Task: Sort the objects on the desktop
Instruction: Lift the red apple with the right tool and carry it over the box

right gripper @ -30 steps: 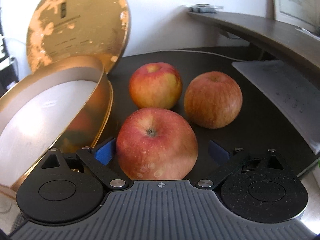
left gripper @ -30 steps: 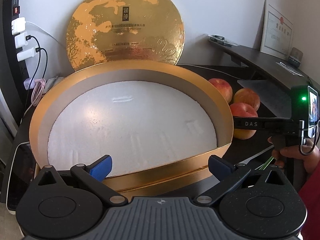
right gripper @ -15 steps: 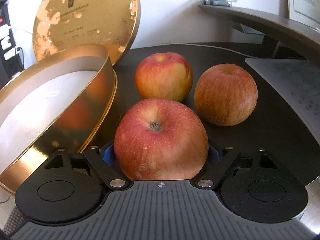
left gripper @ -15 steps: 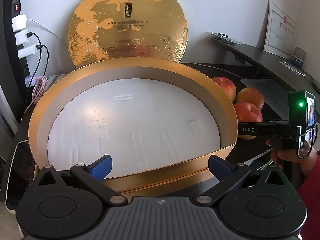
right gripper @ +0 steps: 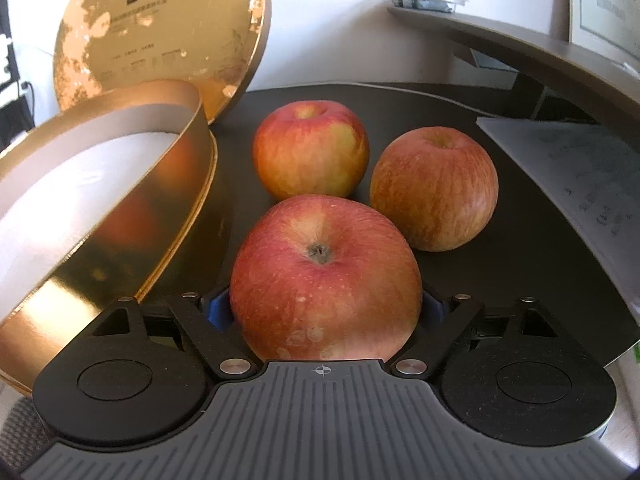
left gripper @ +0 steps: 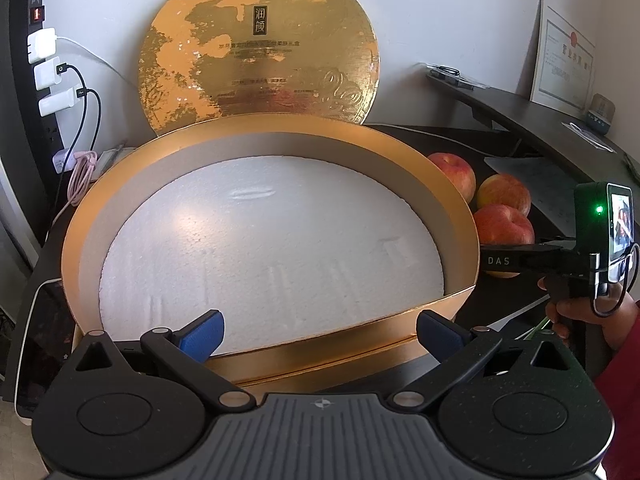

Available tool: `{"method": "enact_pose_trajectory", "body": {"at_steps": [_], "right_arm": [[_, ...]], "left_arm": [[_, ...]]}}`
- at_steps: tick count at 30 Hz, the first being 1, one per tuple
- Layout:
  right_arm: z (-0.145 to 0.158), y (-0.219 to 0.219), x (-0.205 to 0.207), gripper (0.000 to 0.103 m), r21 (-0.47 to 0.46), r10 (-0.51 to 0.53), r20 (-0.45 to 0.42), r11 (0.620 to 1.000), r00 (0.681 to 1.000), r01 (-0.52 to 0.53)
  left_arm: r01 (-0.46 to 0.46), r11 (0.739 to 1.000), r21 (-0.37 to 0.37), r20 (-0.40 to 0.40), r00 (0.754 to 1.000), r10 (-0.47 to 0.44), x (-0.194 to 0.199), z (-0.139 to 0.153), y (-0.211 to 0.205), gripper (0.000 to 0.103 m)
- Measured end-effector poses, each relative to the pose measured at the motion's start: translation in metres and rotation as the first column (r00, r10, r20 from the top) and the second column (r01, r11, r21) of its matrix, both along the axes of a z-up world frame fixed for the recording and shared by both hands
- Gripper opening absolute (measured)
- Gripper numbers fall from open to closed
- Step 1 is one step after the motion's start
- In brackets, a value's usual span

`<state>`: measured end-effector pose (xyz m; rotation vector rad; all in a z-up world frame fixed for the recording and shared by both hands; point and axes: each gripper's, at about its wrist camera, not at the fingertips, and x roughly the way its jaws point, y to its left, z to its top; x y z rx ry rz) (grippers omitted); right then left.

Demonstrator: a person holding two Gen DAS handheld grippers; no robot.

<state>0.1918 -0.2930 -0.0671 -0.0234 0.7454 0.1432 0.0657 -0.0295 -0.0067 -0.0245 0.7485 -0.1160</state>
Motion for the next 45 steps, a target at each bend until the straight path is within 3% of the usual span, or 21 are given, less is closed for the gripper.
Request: {"method": "enact_pose_trajectory", "body": {"at_steps": [7, 15, 23, 29, 36, 45], "right_arm": [[0.0, 0.002, -0.003, 0.086, -0.012, -0.034, 0.007, 0.999, 0.999, 0.034], [0.014, -0.006, -0.019, 0.085, 0.037, -0.108, 0.032, 0.994, 0.994, 0.107], [0.072, 0.008, -0.04, 0.085, 0.006, -0.108, 0.17, 0.994, 0.98, 0.108], [0.119, 0.053, -0.051, 0.085, -0.011, -0.004, 0.259, 1.0, 0.966, 0.007], [0.129, 0.146, -0.04, 0.085, -0.062, 0.201, 0.198, 0.979, 0.959, -0.193], [0.087, 0.266, 0.007, 0.085, -0.1, 0.381, -0.008, 0.92, 0.925, -0.38]], "left_arm": [[-0.004, 1.0, -0.003, 0.002, 1.0, 0.004, -0.003, 0.001, 0.003, 0.102], [-0.003, 1.0, -0.015, 0.024, 1.0, 0.003, -0.014, 0.007, 0.011, 0.102], [-0.004, 0.999, -0.054, 0.062, 0.998, 0.008, -0.032, 0.013, 0.027, 0.102], [-0.022, 0.996, -0.092, 0.08, 0.996, 0.03, -0.043, 0.013, 0.049, 0.102], [-0.028, 0.994, -0.11, 0.101, 0.994, 0.039, -0.053, 0.011, 0.075, 0.102], [-0.044, 0.985, -0.168, 0.118, 0.991, 0.064, -0.055, 0.005, 0.109, 0.102]]}}
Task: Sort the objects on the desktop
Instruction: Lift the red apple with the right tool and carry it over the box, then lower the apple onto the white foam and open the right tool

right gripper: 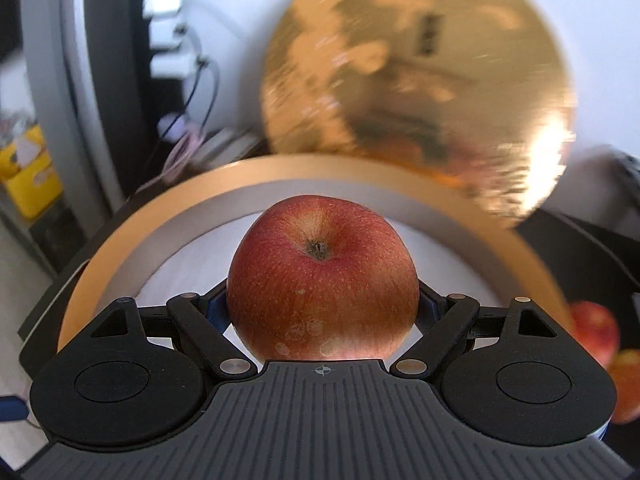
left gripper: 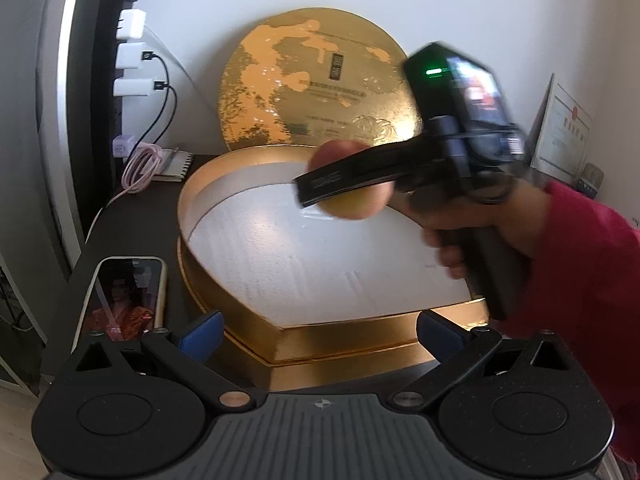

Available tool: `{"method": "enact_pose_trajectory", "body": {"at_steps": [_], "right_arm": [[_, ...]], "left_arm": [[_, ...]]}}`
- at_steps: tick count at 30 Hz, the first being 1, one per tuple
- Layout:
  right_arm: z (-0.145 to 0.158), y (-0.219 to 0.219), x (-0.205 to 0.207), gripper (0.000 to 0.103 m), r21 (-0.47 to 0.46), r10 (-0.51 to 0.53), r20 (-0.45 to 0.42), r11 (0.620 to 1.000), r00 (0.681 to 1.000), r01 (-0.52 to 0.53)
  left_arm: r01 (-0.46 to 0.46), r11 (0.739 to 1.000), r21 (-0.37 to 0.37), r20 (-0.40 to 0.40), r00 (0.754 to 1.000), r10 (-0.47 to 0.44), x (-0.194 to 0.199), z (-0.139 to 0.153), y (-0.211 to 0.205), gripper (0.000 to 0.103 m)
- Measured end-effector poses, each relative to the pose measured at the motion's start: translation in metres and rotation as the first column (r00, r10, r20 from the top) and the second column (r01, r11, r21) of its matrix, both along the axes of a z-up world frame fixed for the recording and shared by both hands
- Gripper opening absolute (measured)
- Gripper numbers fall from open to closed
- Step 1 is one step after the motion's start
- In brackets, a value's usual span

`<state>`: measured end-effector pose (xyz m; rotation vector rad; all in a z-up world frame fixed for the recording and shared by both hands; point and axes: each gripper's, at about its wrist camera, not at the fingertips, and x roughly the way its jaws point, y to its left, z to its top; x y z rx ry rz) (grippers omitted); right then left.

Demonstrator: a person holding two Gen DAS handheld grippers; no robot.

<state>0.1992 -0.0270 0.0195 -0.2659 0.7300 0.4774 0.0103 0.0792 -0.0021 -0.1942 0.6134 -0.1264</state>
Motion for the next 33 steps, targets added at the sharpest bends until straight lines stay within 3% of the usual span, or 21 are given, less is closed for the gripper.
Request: {"method": "enact_pose_trajectory", "body": {"at_steps": [6, 13, 28, 33], "right_arm": [[-0.027, 0.051, 0.029, 0.085, -0.065, 0.047, -0.086, 0.997, 0.995, -0.052], [-0.042, 0.081, 0.048, 0.085, -0.079, 0.04, -0.129, 0.996, 0.991, -0.051], [-0.057, 0.078, 0.059, 0.086, -0.074, 0.011, -0.198, 0.997, 0.98, -0.026], [-0.05, 0.076, 0.049, 0.091, -0.102, 0.037, -0.168, 0.993, 0.985, -0.055]], "left_arm": [[-0.026, 0.999, -0.033, -0.007, 1.0, 0.026, 0.005, -0.005, 0.018, 0.102], [-0.032, 0.998, -0.051, -0.017, 0.999, 0.031, 0.006, -0.011, 0.027, 0.102], [-0.03, 0.999, -0.031, -0.033, 0.999, 0.029, 0.007, -0.008, 0.024, 0.102], [-0.024, 1.0, -0.014, -0.033, 0.999, 0.024, 0.005, -0.004, 0.019, 0.102]]}}
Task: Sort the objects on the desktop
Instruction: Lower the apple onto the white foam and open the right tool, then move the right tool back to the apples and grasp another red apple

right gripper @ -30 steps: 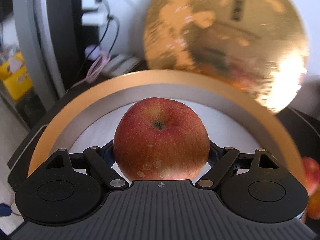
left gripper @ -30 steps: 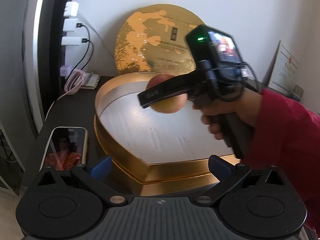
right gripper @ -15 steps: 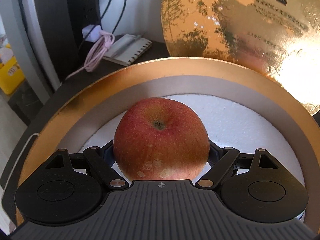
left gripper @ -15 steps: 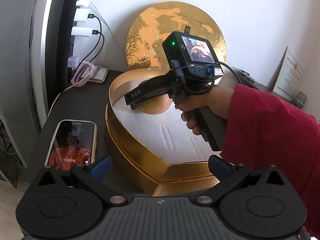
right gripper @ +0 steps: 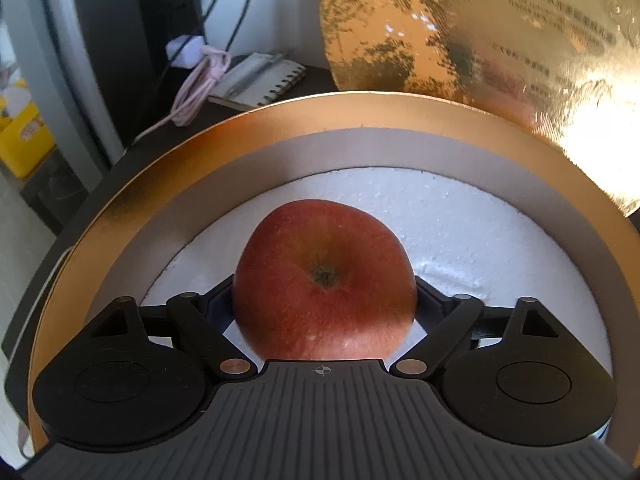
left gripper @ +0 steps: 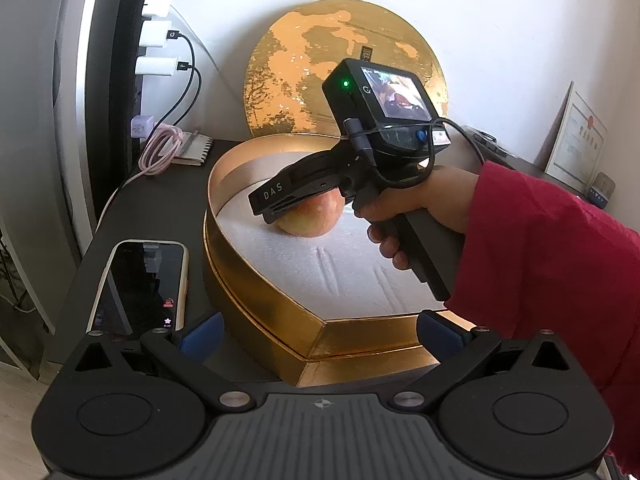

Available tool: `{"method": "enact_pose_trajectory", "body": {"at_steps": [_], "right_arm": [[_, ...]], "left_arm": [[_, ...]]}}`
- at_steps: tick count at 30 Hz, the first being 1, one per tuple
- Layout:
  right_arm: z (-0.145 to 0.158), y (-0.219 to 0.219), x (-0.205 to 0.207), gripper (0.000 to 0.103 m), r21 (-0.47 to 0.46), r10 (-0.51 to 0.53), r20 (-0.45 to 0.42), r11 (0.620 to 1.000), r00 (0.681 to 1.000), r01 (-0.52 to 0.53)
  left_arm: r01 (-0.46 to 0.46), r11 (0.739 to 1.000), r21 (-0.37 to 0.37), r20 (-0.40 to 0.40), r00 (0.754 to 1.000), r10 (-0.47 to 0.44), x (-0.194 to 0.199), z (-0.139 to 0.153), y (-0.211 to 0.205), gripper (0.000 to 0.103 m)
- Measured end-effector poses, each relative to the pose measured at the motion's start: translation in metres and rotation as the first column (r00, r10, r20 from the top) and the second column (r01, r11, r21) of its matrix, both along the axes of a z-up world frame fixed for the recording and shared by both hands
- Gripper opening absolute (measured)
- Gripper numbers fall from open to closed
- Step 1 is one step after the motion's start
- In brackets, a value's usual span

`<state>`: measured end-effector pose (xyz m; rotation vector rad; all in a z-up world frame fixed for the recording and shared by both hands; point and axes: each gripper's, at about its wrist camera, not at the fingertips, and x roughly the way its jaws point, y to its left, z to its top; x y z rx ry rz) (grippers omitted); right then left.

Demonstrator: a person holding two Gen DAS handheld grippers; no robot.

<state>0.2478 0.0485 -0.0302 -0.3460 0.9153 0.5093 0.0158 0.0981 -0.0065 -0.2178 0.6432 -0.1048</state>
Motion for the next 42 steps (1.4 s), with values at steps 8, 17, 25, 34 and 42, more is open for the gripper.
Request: {"method": "enact_pose_trajectory", "body": {"at_steps": [8, 17, 25, 34, 42], "right_arm": [[0.027, -0.027, -0.032, 0.094, 0.013, 0.009, 0.053, 1.0, 0.999, -0.009], [0.071, -0.113, -0.087, 0.096, 0.168, -0.07, 0.084, 0.984, 0.994, 0.055], [0.085, -0.183, -0.141, 0.099, 0.274, -0.176, 0.102, 0.951, 0.979, 0.143], [0.07, -0.228, -0.165, 0.099, 0.296, -0.261, 0.044, 0.925, 0.964, 0.237], [0.064, -0.25, -0.168, 0.099, 0.311, -0.299, 0.026, 0.909, 0.954, 0.277]], "left_arm": [[0.009, 0.999, 0.041, -0.006, 1.0, -0.009, -0.006, 0.006, -0.016, 0.102], [0.036, 0.995, 0.091, -0.007, 0.999, -0.036, -0.009, 0.013, -0.044, 0.102], [0.058, 0.99, 0.13, -0.02, 0.998, -0.056, -0.009, 0.015, -0.072, 0.102], [0.081, 0.983, 0.166, -0.035, 0.996, -0.076, -0.007, 0.016, -0.096, 0.102], [0.098, 0.979, 0.179, -0.043, 0.995, -0.092, -0.006, 0.016, -0.108, 0.102]]}}
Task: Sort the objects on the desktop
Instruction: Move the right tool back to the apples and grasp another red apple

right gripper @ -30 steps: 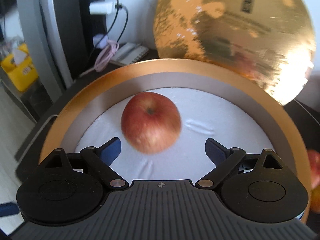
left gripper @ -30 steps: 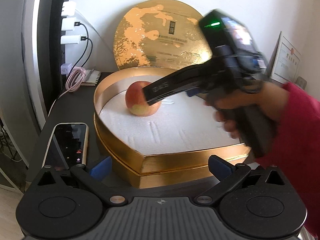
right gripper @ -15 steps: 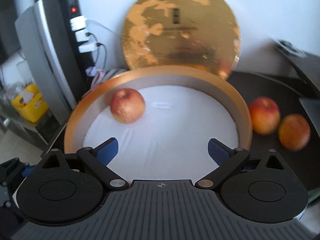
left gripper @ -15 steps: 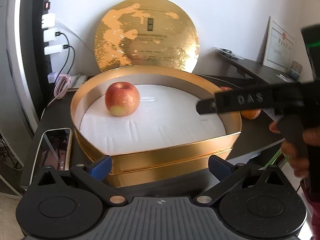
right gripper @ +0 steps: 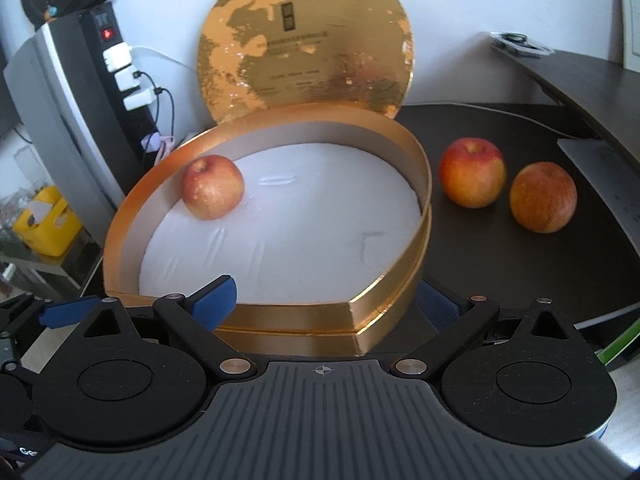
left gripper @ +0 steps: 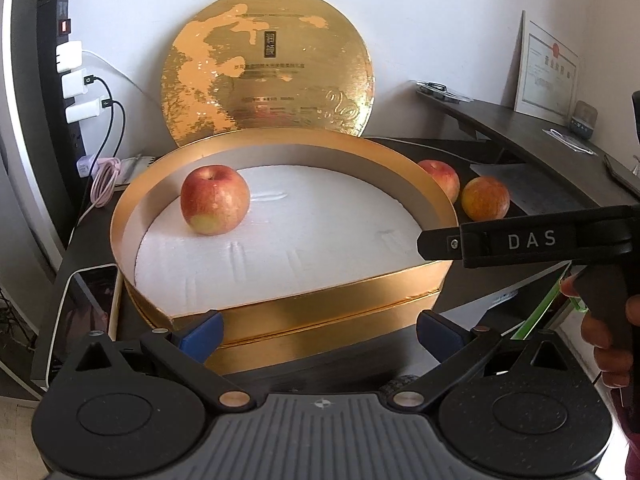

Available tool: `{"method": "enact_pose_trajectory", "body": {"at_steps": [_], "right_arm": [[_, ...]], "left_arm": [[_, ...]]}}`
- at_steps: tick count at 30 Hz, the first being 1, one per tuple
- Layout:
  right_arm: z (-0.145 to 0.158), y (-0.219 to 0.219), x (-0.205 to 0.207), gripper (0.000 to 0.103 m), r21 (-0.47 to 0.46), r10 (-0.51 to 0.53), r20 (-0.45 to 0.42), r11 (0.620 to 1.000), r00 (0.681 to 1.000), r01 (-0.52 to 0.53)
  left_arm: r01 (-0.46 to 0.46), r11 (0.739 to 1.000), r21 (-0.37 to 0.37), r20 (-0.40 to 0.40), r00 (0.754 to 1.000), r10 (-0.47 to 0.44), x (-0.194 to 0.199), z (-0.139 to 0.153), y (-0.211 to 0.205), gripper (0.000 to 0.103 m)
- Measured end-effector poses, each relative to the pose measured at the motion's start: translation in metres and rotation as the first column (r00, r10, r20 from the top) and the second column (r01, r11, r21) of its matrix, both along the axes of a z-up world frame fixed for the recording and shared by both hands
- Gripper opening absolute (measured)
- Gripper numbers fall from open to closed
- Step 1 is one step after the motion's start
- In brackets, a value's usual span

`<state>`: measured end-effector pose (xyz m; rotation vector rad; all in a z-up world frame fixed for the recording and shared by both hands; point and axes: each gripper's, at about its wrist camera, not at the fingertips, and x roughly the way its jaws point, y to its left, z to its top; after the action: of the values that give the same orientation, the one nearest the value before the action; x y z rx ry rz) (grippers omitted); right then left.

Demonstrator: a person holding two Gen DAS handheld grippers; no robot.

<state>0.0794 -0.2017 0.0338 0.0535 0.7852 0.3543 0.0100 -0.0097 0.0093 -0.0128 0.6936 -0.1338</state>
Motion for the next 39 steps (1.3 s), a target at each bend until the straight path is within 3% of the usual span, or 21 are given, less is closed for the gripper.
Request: {"method": "enact_pose_trajectory", "body": {"at_steps": [10, 20, 32, 39], "right_arm": [[-0.006, -0.006, 0.001, 0.099, -0.006, -0.033, -0.01, 0.999, 0.999, 0.033], [-0.012, -0.024, 0.013, 0.099, -0.015, -0.129, 0.0, 0.991, 0.992, 0.129], [-0.024, -0.076, 0.039, 0.099, 0.021, -0.278, -0.006, 0.96, 0.961, 0.278], [-0.036, -0.097, 0.056, 0.099, -0.011, -0.332, 0.012, 0.943, 0.943, 0.333]], "left_arm": [[-0.006, 1.0, -0.011, -0.007, 1.0, 0.005, 0.002, -0.003, 0.005, 0.102], [0.028, 0.999, -0.02, 0.007, 1.0, -0.028, 0.014, -0.004, 0.005, 0.102], [0.017, 0.999, -0.034, -0.016, 1.0, -0.018, 0.036, -0.008, -0.004, 0.102], [0.029, 0.999, -0.015, -0.038, 0.999, -0.03, 0.051, -0.012, -0.013, 0.102]]}}
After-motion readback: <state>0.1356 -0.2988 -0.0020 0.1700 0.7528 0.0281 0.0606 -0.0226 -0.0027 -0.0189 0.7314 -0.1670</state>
